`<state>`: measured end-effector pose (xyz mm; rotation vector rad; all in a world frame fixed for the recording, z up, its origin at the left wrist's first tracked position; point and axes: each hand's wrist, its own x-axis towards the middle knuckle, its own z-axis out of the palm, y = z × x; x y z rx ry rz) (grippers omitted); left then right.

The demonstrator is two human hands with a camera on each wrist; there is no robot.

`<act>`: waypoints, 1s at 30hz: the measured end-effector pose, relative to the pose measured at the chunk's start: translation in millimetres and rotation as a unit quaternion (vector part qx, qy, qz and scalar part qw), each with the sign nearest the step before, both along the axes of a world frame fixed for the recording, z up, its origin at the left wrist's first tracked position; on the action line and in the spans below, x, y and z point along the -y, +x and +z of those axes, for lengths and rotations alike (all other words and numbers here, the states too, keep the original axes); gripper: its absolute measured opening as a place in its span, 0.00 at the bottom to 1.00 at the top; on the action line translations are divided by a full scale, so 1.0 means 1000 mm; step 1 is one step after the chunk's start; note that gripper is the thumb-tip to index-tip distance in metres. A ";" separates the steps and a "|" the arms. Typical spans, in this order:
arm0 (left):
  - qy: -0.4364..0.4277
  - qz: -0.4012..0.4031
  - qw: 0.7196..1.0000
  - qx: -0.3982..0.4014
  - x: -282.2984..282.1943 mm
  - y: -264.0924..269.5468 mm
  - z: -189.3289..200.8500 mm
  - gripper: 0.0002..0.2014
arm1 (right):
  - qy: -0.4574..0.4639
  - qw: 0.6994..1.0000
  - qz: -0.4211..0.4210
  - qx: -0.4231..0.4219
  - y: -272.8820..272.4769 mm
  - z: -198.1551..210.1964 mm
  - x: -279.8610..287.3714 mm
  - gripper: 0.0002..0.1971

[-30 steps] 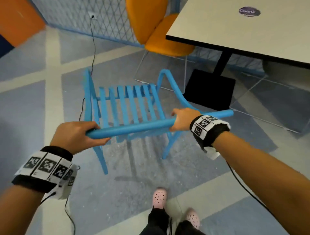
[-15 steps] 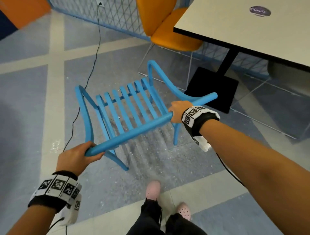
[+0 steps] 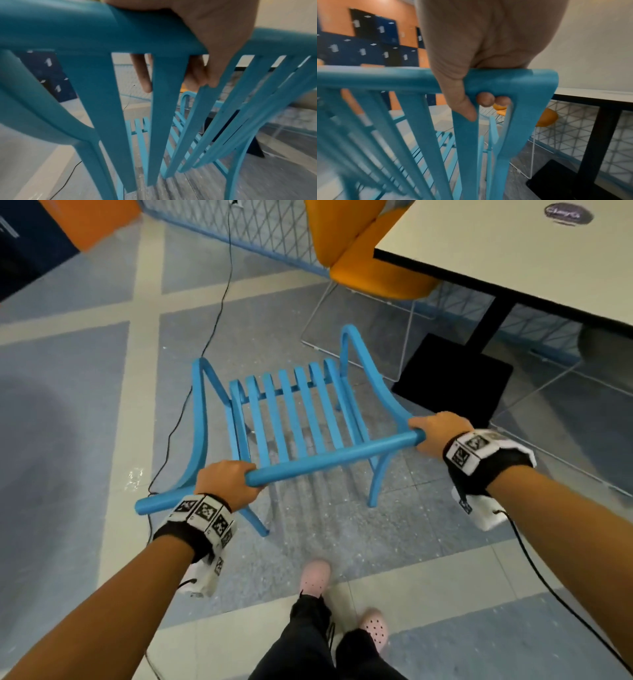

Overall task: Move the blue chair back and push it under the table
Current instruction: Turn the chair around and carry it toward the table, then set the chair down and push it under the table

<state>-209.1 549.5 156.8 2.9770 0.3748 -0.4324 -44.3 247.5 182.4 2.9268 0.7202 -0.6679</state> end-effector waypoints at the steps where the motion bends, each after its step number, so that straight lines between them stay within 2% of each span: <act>1: 0.004 -0.015 1.000 0.001 0.004 -0.003 0.000 0.14 | -0.011 1.000 0.003 0.005 -0.014 0.000 0.011 0.13; 5: 0.020 -0.082 0.996 0.005 0.025 -0.007 0.002 0.13 | -0.039 0.999 -0.004 0.000 -0.060 0.003 0.050 0.16; 12: 0.013 -0.183 0.983 0.018 0.080 0.014 0.003 0.08 | -0.007 0.990 -0.136 -0.020 -0.121 0.011 0.117 0.16; 13: 0.010 -0.201 0.979 0.032 0.086 0.016 0.002 0.08 | 0.004 0.988 -0.150 -0.016 -0.132 0.010 0.124 0.16; 15: 0.011 -0.243 0.969 0.052 0.096 0.020 0.002 0.09 | 0.033 0.985 -0.160 0.052 -0.151 0.004 0.138 0.15; 17: 0.003 -0.281 0.960 0.015 0.098 0.024 -0.006 0.16 | 0.040 0.979 -0.197 0.027 -0.170 -0.006 0.154 0.18; 19: 0.008 -0.323 0.946 0.023 0.102 0.035 -0.010 0.15 | 0.029 0.980 -0.198 0.024 -0.186 -0.011 0.163 0.25; 20: 0.008 -0.351 0.936 0.033 0.105 0.040 -0.008 0.12 | 0.029 0.980 -0.192 0.032 -0.191 -0.010 0.165 0.24; 22: 0.010 -0.396 0.916 0.063 0.113 0.050 -0.009 0.12 | 0.014 0.980 -0.189 0.054 -0.195 -0.009 0.169 0.16; 24: 0.014 -0.414 0.908 0.070 0.123 0.064 -0.007 0.15 | 0.007 0.969 -0.244 0.044 -0.189 -0.013 0.175 0.08; 30: 0.006 -0.452 0.892 0.023 0.132 0.119 0.006 0.12 | 0.009 0.953 -0.301 0.017 -0.153 -0.013 0.173 0.10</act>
